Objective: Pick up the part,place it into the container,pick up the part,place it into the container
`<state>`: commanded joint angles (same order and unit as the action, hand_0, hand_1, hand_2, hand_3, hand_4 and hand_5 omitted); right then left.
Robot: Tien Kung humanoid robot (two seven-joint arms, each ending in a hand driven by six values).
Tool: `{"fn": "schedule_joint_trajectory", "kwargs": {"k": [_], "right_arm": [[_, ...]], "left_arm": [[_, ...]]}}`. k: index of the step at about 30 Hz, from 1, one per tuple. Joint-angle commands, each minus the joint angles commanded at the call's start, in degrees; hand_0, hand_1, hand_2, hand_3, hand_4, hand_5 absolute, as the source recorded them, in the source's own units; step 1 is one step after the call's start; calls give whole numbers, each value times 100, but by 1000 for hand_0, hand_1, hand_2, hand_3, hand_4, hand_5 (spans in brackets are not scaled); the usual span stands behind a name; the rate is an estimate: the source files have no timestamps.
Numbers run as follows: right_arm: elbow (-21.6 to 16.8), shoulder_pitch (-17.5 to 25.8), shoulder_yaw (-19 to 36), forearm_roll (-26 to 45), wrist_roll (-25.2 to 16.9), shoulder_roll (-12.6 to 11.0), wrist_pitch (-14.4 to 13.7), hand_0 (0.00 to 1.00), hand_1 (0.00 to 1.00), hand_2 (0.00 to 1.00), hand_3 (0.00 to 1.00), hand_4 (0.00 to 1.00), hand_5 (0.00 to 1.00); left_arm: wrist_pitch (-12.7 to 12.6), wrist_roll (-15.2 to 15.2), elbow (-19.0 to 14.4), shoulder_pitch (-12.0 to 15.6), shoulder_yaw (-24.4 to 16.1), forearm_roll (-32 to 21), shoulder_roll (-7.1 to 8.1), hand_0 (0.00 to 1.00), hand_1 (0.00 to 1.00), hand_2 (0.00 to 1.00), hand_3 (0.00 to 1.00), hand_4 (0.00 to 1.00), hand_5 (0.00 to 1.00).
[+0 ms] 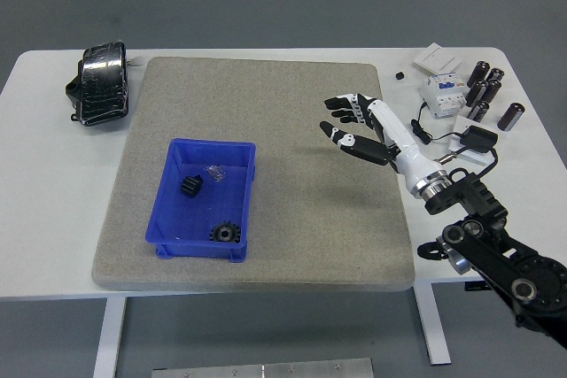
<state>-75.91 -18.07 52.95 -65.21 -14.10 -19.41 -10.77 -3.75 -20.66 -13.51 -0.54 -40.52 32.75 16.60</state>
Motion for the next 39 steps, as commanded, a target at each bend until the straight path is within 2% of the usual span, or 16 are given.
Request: {"fn": "schedule_joint_trajectory", "kwargs": {"k": [2,3,7,8,9,14,15,19,39], "right_arm": [[-4,250,270,447,-130,-50,262,709,710,720,682,766,460],[2,361,401,688,-165,-69,385,715,712,720,688,794,513],[52,557,821,1567,-204,-108,709,715,712,720,688,794,513],[66,581,897,1773,-198,-113,771,715,712,720,688,794,513],[80,600,959,2014,-189,-115,832,731,717,731,705,851,622],[133,646,1185,3045,-120,-87,1080,731,717,731,705,851,622],[137,651,1218,3230,-106,-77,1113,748,725,751,719,864,663],[136,656,1287,3762,-31,-34,1224,748,725,751,719,864,663],[61,612,1432,3790,18,36,1272,779,749,765,731,894,723]], "left_arm": [[2,-26,-4,13,-55,63,1,686,670,643,571,703,277],[4,-38,-7,17,-81,95,1,686,670,643,571,702,277],[8,-42,-6,9,-103,130,12,686,670,643,571,702,277],[7,-33,-4,5,-91,116,16,686,670,643,571,702,277],[5,-25,-3,2,-80,102,20,686,670,643,571,702,277],[-6,-8,-2,21,-45,37,12,686,670,643,571,702,277],[-8,-10,-3,29,-45,31,5,686,670,644,571,704,279],[-11,-12,-7,55,-34,1,-23,686,670,644,571,704,279],[-8,0,-3,50,-10,-39,-36,686,669,644,570,707,283]]}}
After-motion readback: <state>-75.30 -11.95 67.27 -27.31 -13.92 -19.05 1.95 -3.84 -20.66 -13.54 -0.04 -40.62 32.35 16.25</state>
